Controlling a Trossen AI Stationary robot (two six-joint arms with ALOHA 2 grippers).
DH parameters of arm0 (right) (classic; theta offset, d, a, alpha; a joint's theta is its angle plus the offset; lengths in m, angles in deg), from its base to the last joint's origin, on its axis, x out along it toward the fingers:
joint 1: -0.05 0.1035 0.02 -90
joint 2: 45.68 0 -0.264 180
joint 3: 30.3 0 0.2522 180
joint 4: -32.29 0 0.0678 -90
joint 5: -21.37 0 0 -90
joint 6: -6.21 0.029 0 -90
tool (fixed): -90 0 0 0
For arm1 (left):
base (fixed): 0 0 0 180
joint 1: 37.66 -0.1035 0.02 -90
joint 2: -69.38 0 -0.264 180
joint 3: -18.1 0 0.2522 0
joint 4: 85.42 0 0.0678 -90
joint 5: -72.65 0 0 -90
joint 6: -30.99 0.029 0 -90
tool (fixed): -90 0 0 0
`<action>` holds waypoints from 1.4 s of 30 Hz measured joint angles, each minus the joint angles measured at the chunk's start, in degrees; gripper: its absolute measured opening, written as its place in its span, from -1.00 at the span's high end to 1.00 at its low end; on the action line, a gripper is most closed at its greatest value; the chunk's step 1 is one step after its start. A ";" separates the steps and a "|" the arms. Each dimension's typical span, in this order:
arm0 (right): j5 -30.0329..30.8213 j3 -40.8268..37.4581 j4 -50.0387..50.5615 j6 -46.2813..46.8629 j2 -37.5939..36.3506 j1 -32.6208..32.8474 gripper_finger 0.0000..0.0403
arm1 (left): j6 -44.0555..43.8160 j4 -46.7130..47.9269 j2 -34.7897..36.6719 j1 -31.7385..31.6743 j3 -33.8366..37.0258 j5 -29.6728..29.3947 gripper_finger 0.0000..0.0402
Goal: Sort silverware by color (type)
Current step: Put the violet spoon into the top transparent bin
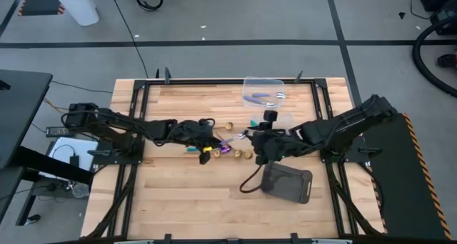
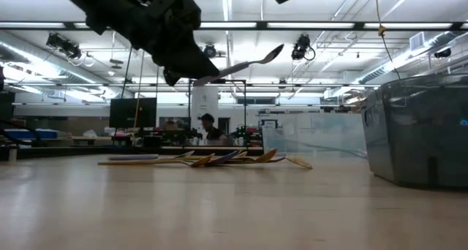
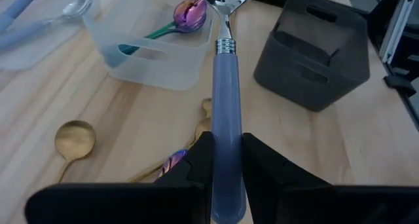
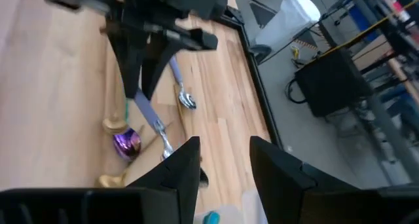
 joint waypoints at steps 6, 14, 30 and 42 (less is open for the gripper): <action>-0.39 0.00 1.79 3.29 -1.70 1.53 0.29 | 2.74 2.74 -3.83 -0.08 -4.53 -0.01 0.69; -0.40 -0.04 3.37 6.17 -1.20 3.04 0.29 | 7.72 7.93 -9.78 -1.15 -12.70 -0.09 0.69; 2.08 -2.37 2.47 12.15 -1.03 5.02 0.29 | 25.08 15.76 -14.42 -12.17 -24.84 -0.14 0.69; 8.86 -5.82 2.53 -1.17 1.05 1.95 0.29 | 25.41 20.16 -14.42 -15.36 -25.89 -0.08 0.69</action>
